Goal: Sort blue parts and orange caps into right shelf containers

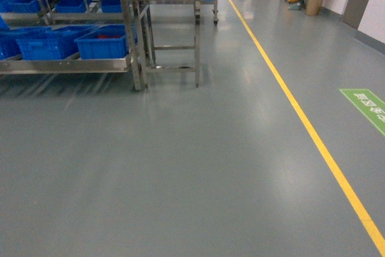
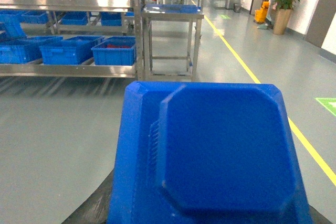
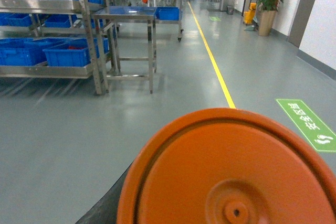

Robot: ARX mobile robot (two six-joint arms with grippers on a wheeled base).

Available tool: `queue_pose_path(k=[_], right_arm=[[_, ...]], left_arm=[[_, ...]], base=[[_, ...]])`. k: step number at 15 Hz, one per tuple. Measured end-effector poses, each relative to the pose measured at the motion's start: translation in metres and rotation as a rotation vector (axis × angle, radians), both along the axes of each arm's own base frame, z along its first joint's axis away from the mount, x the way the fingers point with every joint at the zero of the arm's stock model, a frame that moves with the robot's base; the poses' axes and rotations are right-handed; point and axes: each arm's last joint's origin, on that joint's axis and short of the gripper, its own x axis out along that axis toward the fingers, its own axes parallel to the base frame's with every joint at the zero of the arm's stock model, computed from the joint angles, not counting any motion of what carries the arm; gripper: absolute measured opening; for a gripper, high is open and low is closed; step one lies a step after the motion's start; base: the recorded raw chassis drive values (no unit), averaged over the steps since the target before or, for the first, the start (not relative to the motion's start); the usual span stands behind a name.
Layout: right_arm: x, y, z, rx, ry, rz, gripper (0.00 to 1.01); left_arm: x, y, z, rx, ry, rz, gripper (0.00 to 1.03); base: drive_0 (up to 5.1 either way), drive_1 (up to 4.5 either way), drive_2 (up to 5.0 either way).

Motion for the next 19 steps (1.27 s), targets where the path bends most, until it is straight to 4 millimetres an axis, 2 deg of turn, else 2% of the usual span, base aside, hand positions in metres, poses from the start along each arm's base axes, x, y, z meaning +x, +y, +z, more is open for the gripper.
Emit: queue_pose_path(k=[19], right_arm=[[0.0, 0.0, 0.0003, 0.0, -0.003, 0.0, 0.43]], left_arm=[[0.0, 0.0, 0.0003, 0.0, -0.003, 0.0, 0.42]], base=[[0.1, 4.38, -4.3]])
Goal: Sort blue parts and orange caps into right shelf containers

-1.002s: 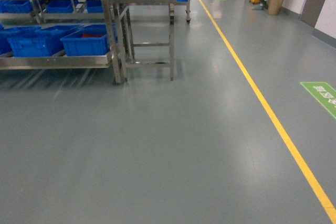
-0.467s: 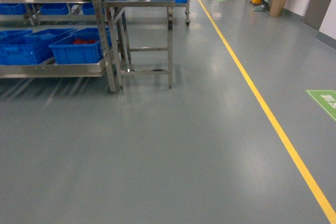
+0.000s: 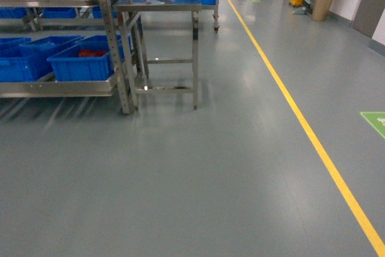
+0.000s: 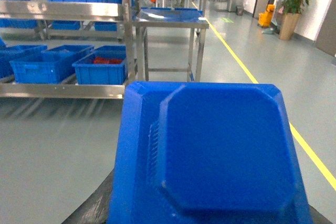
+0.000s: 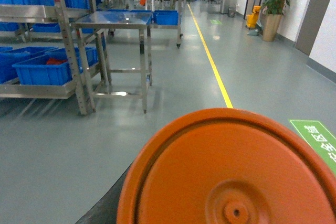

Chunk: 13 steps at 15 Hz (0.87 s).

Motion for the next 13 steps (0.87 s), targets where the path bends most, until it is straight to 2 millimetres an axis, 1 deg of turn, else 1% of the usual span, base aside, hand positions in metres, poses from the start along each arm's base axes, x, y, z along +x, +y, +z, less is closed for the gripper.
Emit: queue_pose_path(k=[13], right_arm=[[0.0, 0.0, 0.0003, 0.0, -0.003, 0.0, 0.43]], left_arm=[[0.0, 0.0, 0.0004, 0.0, -0.005, 0.0, 0.42]], base=[[0.0, 4.3, -4.3]])
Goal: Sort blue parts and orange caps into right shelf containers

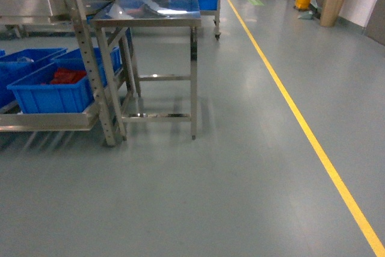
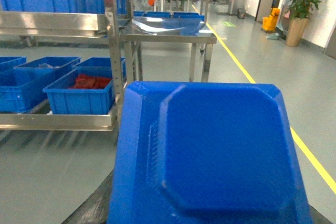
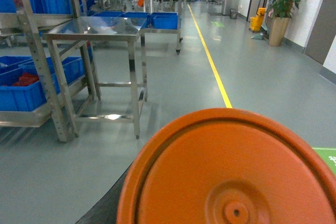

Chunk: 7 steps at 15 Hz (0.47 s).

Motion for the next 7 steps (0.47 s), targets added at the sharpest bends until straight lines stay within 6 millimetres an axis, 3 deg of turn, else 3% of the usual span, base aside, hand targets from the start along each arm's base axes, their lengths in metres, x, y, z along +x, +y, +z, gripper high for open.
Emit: queue_pose_path(k=[7], right_arm=[[0.0, 0.0, 0.0001, 0.0, -0.001, 0.0, 0.43]], left_arm=[[0.0, 0.0, -0.0001, 0.0, 0.002, 0.0, 0.42]], base=[[0.1, 4.35, -4.3]])
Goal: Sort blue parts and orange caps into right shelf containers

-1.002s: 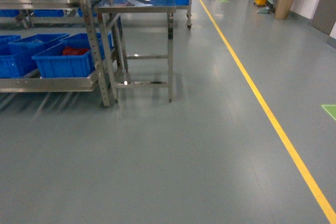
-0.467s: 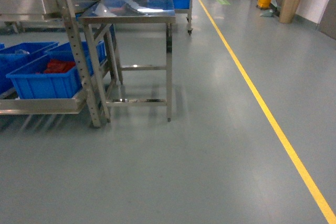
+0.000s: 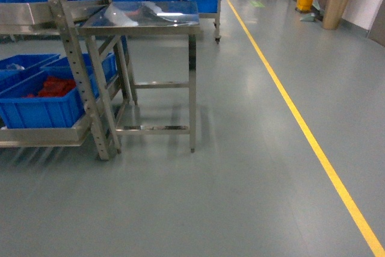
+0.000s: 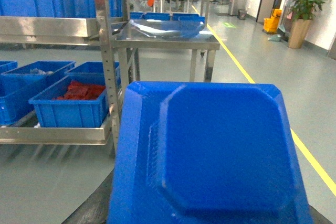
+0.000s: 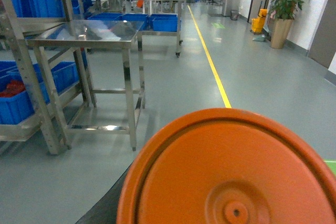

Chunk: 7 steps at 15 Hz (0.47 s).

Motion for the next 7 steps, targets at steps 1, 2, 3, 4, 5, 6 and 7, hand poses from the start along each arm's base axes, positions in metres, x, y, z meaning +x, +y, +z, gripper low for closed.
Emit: queue_pose_path(k=[1, 2, 3, 4, 5, 6, 7], right_arm=[[0.0, 0.0, -0.0007, 0.0, 0.007, 0.0, 0.43], [0.0, 0.0, -0.0001, 0.0, 0.002, 0.0, 0.43], [0.0, 0.0, -0.0006, 0.0, 0.006, 0.0, 0.43], [0.0, 0.0, -0.0003, 0.0, 0.003, 0.0, 0.43], [0.0, 0.0, -0.0005, 0.0, 0.005, 0.0, 0.43], [0.0, 0.0, -0.0004, 0.0, 0.004, 0.0, 0.43], [0.0, 0.0, -0.0007, 0.0, 0.007, 0.0, 0.43]], left_arm=[[0.0, 0.0, -0.0004, 0.0, 0.005, -0.001, 0.42], [0.0, 0.0, 0.0, 0.0, 0.0, 0.002, 0.42], [0.0, 0.0, -0.0003, 0.0, 0.003, 0.0, 0.42], [0.0, 0.0, 0.0002, 0.0, -0.002, -0.001, 0.42], [0.0, 0.0, -0.0003, 0.0, 0.003, 0.0, 0.42], [0.0, 0.0, 0.0001, 0.0, -0.001, 0.0, 0.42], [0.0, 0.0, -0.0005, 0.0, 0.005, -0.001, 0.42]], base=[[0.0, 4.33, -4.3], [0.0, 4.33, -4.3], [0.0, 4.33, -4.3], [0.0, 4.33, -4.3], [0.0, 4.33, -4.3], [0.0, 4.33, -4.3], [0.0, 4.33, -4.3]])
